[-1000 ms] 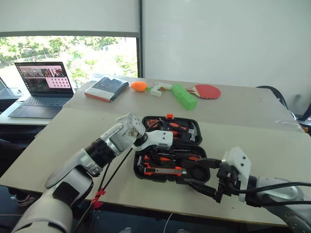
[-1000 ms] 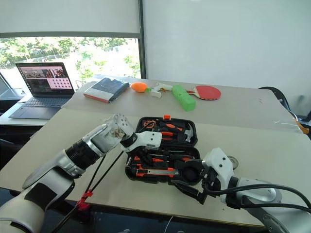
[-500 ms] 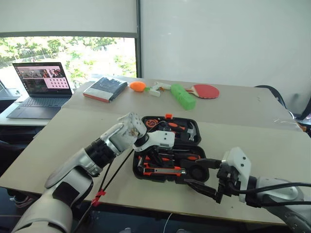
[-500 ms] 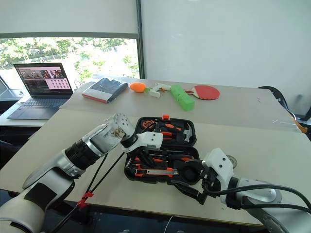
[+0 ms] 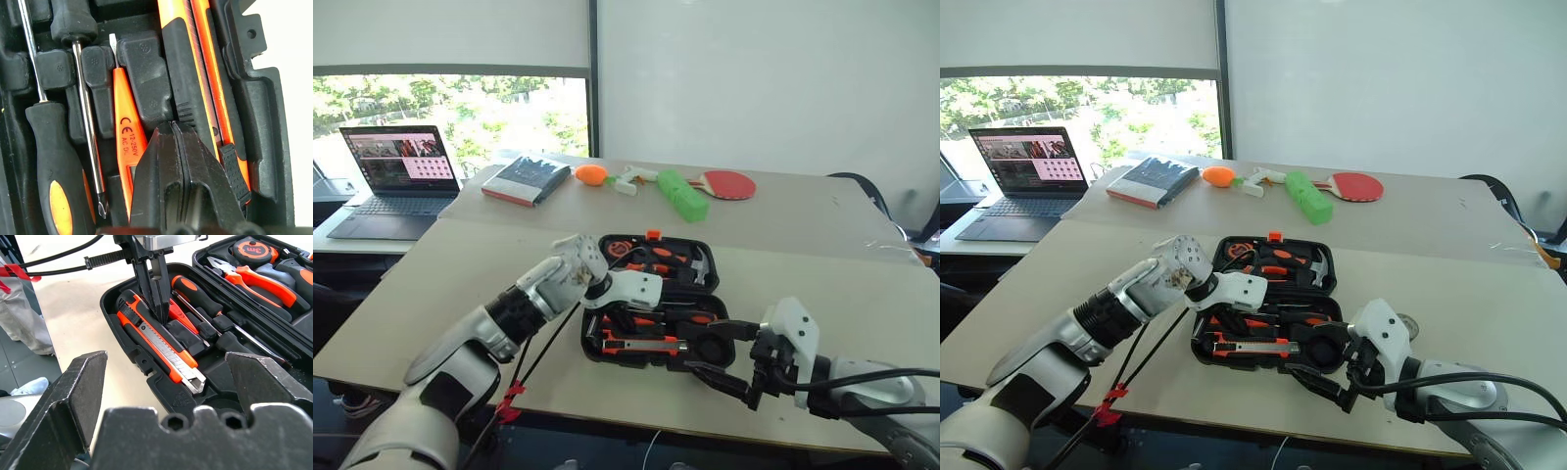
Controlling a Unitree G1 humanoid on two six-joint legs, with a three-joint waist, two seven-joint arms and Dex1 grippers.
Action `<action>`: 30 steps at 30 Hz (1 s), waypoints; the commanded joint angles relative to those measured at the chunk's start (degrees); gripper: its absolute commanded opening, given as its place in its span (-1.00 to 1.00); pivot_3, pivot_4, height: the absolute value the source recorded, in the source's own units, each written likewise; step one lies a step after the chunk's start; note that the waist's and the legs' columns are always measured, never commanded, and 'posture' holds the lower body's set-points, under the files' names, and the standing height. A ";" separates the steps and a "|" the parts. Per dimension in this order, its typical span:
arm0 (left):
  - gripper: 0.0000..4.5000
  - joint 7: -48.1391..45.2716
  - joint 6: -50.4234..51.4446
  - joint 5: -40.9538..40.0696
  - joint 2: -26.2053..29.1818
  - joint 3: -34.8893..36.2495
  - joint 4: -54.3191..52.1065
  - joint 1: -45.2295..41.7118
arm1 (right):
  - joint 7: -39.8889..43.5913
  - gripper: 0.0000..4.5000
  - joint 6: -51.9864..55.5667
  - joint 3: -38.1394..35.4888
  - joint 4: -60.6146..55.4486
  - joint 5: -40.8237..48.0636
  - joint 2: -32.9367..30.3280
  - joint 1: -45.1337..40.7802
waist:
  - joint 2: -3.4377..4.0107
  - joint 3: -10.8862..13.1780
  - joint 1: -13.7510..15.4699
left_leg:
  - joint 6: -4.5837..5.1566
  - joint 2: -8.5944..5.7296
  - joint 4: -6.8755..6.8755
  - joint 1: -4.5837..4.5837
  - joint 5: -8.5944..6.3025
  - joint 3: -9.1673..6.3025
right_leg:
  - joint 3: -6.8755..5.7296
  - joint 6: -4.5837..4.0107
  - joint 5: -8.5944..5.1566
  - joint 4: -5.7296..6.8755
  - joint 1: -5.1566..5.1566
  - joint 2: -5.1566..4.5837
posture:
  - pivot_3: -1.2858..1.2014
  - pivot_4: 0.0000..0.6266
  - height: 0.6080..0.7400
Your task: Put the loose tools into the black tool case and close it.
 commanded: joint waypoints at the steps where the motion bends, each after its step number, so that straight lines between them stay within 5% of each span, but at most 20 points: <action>1: -0.97 0.27 0.90 -0.68 -2.29 1.56 1.76 -0.88 | -0.52 1.00 -0.36 -1.69 -1.67 0.85 -0.17 -0.55 | 0.00 0.00 0.01 | 0.00 0.00 0.00 0.00 0.00 0.00 | 0.00 0.00 0.00 0.00 0.00 0.00 | 0.03 -0.52 0.94; 10: -0.97 -6.35 7.54 -7.78 -1.53 8.78 2.04 -7.27 | -0.44 1.00 -0.27 -1.83 -1.62 1.28 -0.53 -0.21 | -0.03 0.02 0.03 | 0.00 -0.04 0.09 -0.16 0.00 -0.02 | -0.01 0.04 -0.01 0.00 -0.06 0.00 | 0.03 -0.52 0.94; 30: -0.97 -5.14 -0.16 -2.50 0.46 2.26 -0.18 -1.55 | -1.10 1.00 -0.17 -1.53 -2.40 1.50 -0.35 0.16 | -0.03 0.02 -0.01 | 0.00 -0.04 0.06 -0.11 0.00 -0.10 | 0.01 0.03 -0.03 0.03 -0.04 0.01 | 0.03 -0.52 0.94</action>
